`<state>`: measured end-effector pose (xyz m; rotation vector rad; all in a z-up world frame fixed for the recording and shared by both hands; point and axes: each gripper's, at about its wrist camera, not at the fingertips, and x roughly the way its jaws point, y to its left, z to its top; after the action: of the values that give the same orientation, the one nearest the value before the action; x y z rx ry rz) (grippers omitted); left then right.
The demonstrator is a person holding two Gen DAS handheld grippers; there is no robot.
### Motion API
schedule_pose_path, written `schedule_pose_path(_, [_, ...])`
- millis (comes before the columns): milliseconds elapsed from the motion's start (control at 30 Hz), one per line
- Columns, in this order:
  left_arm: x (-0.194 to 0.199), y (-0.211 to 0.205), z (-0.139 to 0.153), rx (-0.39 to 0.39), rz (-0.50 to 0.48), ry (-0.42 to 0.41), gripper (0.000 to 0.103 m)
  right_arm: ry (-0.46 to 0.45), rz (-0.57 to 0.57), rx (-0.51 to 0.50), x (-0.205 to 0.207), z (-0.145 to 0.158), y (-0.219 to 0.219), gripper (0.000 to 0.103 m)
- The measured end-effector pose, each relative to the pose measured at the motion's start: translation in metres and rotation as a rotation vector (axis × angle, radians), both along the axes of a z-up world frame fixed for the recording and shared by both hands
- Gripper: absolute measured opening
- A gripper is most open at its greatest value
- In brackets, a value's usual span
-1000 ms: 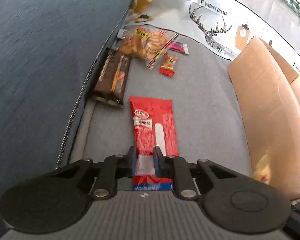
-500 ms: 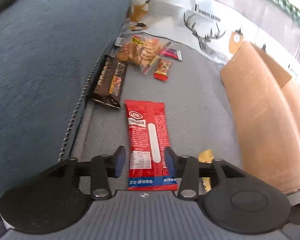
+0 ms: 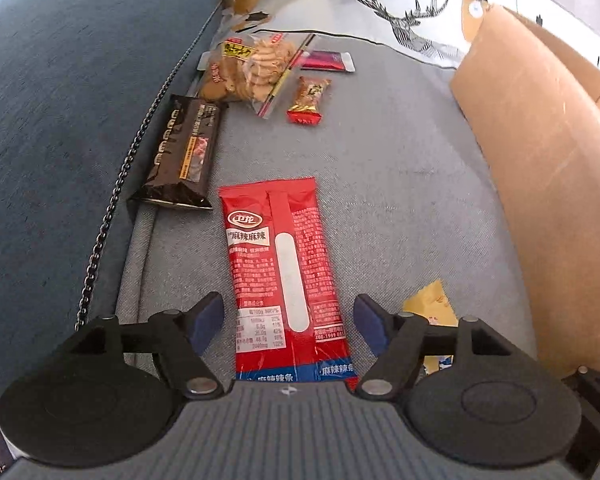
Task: Organize snacks
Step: 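Lift the red pack with left gripper while right gripper lifts the gold bar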
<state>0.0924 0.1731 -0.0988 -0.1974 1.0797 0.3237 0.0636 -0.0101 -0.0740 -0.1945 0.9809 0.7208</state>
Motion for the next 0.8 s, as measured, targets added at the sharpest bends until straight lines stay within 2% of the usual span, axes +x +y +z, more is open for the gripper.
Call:
schedule_pose_path(33, [0.001, -0.002, -0.001, 0.015, -0.004, 0.001, 0.076, -0.006, 0.004, -0.004, -0.001, 0.0, 0.0, 0.039])
schedule_pose_path(67, [0.001, -0.005, -0.001, 0.028, -0.009, 0.0, 0.074, -0.013, 0.009, -0.01, -0.002, -0.001, 0.001, 0.033])
schedule_pose_path(100, [0.0, -0.008, -0.001, 0.04, -0.019, -0.002, 0.069, -0.018, 0.013, -0.011, -0.003, -0.001, 0.0, 0.023])
schedule_pose_path(133, [0.0, -0.012, 0.0, 0.051, -0.03, -0.006, 0.065, -0.018, 0.011, -0.009, -0.003, -0.001, 0.0, 0.022])
schedule_pose_path(167, [-0.001, -0.015, 0.0, 0.063, -0.038, -0.012, 0.057, -0.015, 0.008, -0.004, -0.003, -0.001, -0.001, 0.021])
schedule_pose_path(267, [-0.006, -0.018, 0.003, 0.087, -0.039, -0.022, 0.053, -0.017, 0.0, 0.003, -0.006, 0.0, -0.002, 0.02])
schedule_pose_path(433, [-0.023, -0.011, 0.016, 0.042, -0.019, -0.07, 0.052, -0.042, 0.003, 0.008, -0.013, 0.006, -0.003, 0.02])
schedule_pose_path(567, [-0.041, -0.005, 0.025, -0.036, 0.0, -0.085, 0.052, -0.043, 0.0, 0.004, -0.016, 0.008, -0.005, 0.02])
schedule_pose_path(800, [-0.051, -0.014, 0.028, -0.041, 0.009, -0.056, 0.052, -0.016, -0.009, -0.009, -0.013, 0.003, -0.002, 0.02])
